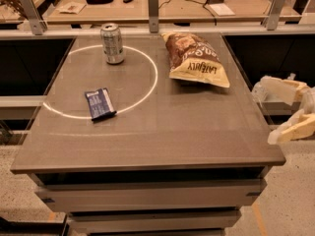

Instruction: Pick 7up can

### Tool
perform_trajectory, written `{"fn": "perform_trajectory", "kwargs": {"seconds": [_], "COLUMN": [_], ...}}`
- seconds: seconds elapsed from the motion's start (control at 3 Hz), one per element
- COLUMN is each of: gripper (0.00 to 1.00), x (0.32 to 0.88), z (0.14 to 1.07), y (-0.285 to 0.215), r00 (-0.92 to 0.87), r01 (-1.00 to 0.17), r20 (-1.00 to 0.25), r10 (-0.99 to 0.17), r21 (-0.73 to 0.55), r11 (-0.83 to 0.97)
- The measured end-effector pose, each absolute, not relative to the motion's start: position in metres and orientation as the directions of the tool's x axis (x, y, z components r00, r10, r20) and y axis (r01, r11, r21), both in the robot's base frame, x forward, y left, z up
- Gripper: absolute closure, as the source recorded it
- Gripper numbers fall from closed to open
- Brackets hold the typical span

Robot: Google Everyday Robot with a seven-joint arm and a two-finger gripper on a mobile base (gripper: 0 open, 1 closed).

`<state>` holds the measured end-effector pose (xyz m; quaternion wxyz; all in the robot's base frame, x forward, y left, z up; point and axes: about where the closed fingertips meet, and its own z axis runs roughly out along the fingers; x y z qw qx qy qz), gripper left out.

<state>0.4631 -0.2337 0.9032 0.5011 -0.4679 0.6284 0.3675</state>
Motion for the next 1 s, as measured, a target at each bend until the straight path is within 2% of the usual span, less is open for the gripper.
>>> {"fn": "perform_trajectory", "kwargs": {"seconds": [0.33, 0.67, 1.0], "gripper": [0.0, 0.0, 0.0], "x": [0.468, 0.469, 0.475], "z": [0.949, 0.974, 0.98], "y": [-0.236, -0.246, -0.242], "r00": [-0.012, 0.03, 0.008], "r01": [-0.951, -0.948, -0.918], "r20": [-0.987, -0.956, -0.979], "r10": [0.162, 0.292, 0.206], "r21": [0.062, 0.065, 0.074], "r11": [0.304, 0.311, 0.389]}}
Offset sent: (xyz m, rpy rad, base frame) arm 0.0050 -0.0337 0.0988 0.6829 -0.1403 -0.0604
